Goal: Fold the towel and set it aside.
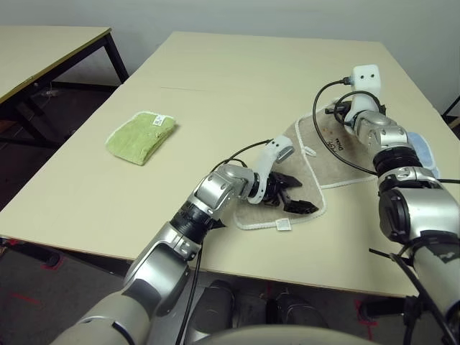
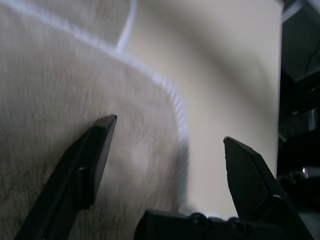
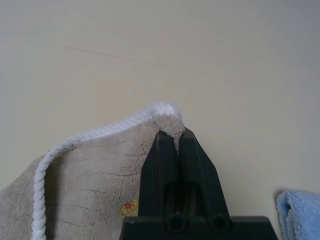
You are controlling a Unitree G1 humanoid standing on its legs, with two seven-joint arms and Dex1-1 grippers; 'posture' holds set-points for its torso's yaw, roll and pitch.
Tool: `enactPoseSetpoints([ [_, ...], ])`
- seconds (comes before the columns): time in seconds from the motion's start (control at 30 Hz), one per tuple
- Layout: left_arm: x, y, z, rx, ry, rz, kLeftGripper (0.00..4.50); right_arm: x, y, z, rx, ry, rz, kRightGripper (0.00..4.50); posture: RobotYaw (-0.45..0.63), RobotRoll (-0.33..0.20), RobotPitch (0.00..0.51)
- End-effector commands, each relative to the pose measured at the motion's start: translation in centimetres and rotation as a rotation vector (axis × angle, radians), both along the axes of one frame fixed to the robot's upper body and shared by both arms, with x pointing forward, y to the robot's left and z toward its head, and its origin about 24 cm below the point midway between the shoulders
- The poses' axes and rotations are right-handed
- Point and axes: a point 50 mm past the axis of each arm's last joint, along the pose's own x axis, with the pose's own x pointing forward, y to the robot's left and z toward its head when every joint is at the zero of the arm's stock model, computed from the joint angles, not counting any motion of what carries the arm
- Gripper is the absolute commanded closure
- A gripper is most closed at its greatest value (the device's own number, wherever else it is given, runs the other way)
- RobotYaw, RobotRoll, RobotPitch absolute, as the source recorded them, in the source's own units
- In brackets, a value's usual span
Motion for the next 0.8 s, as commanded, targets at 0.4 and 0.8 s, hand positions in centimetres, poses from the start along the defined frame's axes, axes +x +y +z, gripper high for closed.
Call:
enactPoseSetpoints([
  [0.4,0.6,1.8,-2.3,0.172,-0.006,0.065,2.36,0.1,-0.3,0.4,0.048,-0.004,-0.013,4.5,0.21,0.0,0.081],
  [0.8,2.4,9.4,-2.4,0.298,-0.049,0.185,4.46,0.0,-0.8,0.7,0.052,-0.014,-0.022,4.5,0.22,0.0,0.068],
])
